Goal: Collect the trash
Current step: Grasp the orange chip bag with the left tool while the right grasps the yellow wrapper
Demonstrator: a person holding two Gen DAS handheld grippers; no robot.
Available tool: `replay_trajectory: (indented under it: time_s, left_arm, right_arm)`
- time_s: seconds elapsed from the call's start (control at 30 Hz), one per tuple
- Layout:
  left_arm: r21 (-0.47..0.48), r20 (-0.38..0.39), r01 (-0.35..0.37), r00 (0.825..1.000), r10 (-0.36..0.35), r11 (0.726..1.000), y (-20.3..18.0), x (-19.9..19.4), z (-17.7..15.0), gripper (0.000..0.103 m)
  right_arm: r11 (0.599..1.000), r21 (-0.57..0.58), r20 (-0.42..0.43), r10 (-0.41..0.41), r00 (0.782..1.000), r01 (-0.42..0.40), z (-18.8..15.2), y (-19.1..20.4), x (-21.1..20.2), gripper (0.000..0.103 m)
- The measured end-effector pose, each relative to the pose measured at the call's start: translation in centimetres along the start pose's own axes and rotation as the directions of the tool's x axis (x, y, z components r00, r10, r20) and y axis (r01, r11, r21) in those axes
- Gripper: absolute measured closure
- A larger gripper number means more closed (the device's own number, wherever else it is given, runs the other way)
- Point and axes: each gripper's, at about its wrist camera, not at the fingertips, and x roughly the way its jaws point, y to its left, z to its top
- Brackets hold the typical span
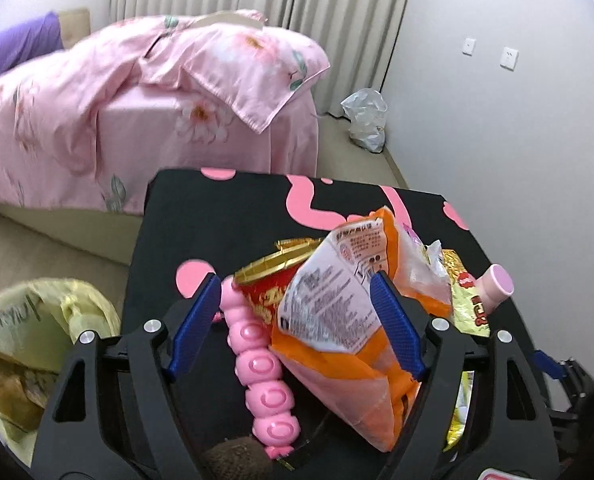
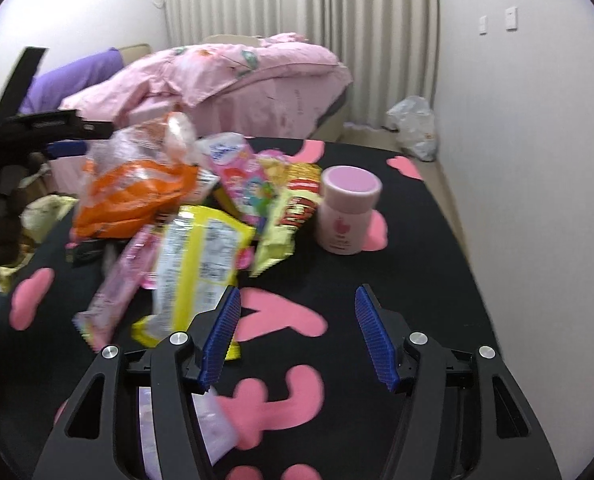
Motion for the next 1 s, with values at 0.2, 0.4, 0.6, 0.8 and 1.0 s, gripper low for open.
replay_trajectory:
  time_s: [0.2, 0.4, 0.6, 0.8, 1.0]
  left_arm:
    - [-0.048, -0.075, 0.01, 0.997, -0.013, 0.999, -0.1, 1.6, -2.0, 0.047]
    - [-0.136, -0.111, 0.055, 0.991, -0.07, 0.989, 0.5, 2.0, -3.1, 0.062]
    - [-0.124, -0.061, 0.085, 0.994, -0.093, 0.989, 1.5, -2.3, -3.3, 0.086]
    - [-0.102, -0.103, 0.119, 0.986, -0.129, 0.988, 2.9, -5.5, -5.3, 0.087]
    - [-0.057, -0.153, 0.125, 0.979, -0.132, 0.991, 3.7, -6.8, -8.6, 0.087]
  right_arm:
    - [0.995, 0.084, -0.008, 0.063, 0.998, -0.062, 1.5, -1.3, 1.4, 0.046]
    - [0.991, 0.11, 0.046, 0.067, 0.997, -0.072, 3.0, -0.4, 1.2, 0.046]
    - [0.993, 0.049, 0.001, 0.109, 0.994, -0.109, 2.0, 1.6, 1.2, 0.046]
    - [0.988, -0.013, -0.034, 0.153, 0.988, -0.154, 1.3, 3.8, 1.1, 0.046]
    - [0.985, -0.024, -0.102, 0.169, 0.98, -0.172, 1.8, 5.1, 3.6, 0.046]
